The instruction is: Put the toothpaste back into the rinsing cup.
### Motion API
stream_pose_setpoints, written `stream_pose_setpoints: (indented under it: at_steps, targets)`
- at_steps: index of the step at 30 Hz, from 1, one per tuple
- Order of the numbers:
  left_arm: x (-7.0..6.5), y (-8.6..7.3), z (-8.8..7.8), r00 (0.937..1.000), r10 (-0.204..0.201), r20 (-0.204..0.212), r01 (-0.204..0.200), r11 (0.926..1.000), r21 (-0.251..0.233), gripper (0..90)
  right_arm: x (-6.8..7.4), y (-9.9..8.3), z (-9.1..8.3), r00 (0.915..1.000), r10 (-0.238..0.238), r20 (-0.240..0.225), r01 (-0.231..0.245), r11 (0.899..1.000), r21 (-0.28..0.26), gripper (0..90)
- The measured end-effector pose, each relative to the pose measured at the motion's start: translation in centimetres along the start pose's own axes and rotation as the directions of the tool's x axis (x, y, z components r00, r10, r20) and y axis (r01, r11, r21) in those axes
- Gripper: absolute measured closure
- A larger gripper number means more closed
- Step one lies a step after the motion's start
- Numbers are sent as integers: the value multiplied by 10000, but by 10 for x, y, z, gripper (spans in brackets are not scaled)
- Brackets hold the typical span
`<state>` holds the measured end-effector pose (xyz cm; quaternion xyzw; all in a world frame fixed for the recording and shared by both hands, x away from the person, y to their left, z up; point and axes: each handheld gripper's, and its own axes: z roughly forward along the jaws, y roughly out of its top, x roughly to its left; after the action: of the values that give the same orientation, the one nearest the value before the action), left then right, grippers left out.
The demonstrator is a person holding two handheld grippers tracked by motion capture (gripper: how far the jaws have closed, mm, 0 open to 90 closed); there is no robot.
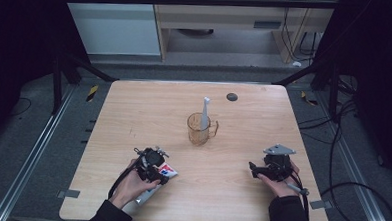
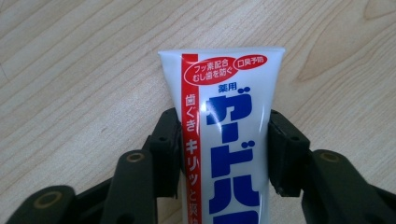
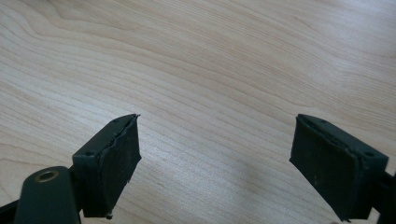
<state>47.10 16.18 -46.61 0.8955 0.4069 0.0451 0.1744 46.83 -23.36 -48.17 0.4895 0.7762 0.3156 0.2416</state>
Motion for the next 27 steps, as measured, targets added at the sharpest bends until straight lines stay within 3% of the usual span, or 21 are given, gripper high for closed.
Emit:
stream_pose_setpoints:
  at_steps: [5,11,17,21,27]
  targets:
    - [-2,-1,-4,10000,41,-82,-42,9999,-101,632,0,0,0,10000,-10,-14,10,10000,39,158]
    - [-5,-2,-7,9997,149,-219,-151,9998,-110,660,0,0,-1,10000,19,-17,-19,10000,58,158]
    - [-5,-3,-17,9998,140,-171,-150,9982,-582,673,0,0,-1,10000,9,-2,-9,10000,66,158]
    - [-6,-3,-29,9998,106,-158,-124,9936,-1126,679,0,0,-1,10000,16,1,-16,10000,38,157]
    - [-4,-3,-50,9995,-149,-272,88,9768,-2140,683,-1,0,-2,10000,8,49,-7,10000,-77,157]
